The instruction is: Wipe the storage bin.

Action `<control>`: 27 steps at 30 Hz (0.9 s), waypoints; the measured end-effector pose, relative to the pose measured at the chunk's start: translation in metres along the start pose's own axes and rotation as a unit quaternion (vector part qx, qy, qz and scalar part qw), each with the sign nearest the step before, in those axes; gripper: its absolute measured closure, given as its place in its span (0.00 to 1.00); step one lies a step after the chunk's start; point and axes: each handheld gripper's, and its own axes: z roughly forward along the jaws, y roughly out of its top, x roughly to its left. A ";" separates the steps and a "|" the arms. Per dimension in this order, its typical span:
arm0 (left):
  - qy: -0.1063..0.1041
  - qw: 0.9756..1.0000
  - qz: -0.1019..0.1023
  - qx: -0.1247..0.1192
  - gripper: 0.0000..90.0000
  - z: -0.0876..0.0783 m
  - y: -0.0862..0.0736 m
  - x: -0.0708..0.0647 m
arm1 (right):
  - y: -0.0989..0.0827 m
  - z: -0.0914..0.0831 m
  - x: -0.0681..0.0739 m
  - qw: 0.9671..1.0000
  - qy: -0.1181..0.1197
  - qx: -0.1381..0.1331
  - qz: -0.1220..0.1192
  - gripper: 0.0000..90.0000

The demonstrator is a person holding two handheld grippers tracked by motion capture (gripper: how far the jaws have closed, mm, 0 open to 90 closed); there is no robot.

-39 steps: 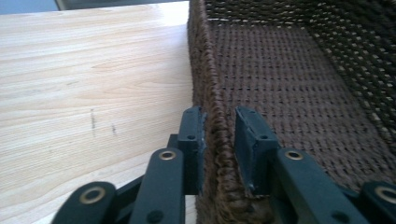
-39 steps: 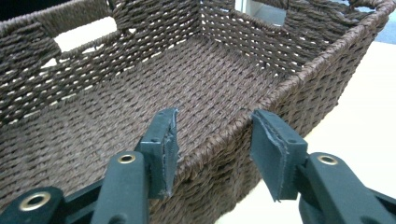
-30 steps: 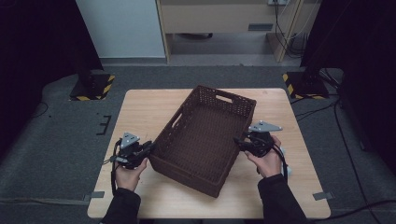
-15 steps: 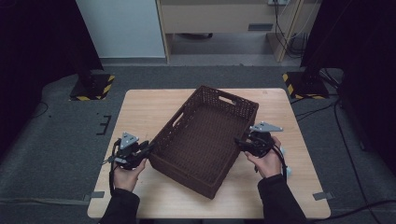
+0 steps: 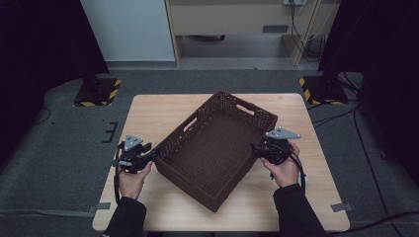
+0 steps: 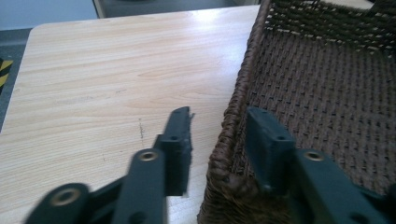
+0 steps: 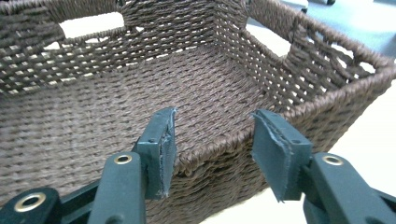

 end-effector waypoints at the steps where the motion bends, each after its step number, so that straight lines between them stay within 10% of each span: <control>1: 0.001 1.000 -0.001 -0.003 0.63 -0.003 0.000 0.000 | -0.001 0.000 -0.001 1.000 0.003 -0.001 0.007 0.57; 27: 0.001 1.000 -0.017 -0.013 0.56 -0.010 0.000 -0.006 | -0.006 -0.013 -0.004 0.999 -0.005 0.008 0.034 0.50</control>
